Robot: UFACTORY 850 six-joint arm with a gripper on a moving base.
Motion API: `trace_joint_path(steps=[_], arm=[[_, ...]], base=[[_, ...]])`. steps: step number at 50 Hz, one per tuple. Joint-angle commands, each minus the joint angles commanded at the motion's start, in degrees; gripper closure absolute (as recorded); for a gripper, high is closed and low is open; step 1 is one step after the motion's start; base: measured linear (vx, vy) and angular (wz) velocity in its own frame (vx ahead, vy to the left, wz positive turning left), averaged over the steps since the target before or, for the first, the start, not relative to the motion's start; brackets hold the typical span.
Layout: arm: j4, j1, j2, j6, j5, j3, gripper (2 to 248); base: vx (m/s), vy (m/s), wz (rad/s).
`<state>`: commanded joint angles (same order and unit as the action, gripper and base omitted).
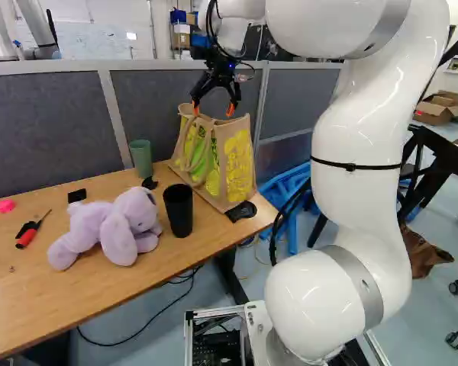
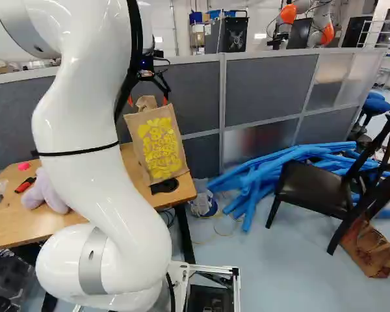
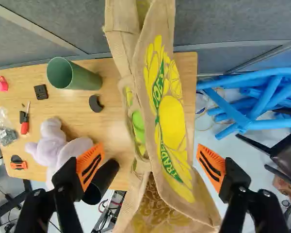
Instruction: Pick up the bag on the ground and place it on the table
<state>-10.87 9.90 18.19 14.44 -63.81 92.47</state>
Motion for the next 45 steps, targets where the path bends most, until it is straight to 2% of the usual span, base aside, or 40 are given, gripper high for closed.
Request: trace_joint_path(steps=[45], arm=[[0.0,0.0,-4.7,0.0,0.0,2.1,3]], base=[[0.000,0.000,0.000]])
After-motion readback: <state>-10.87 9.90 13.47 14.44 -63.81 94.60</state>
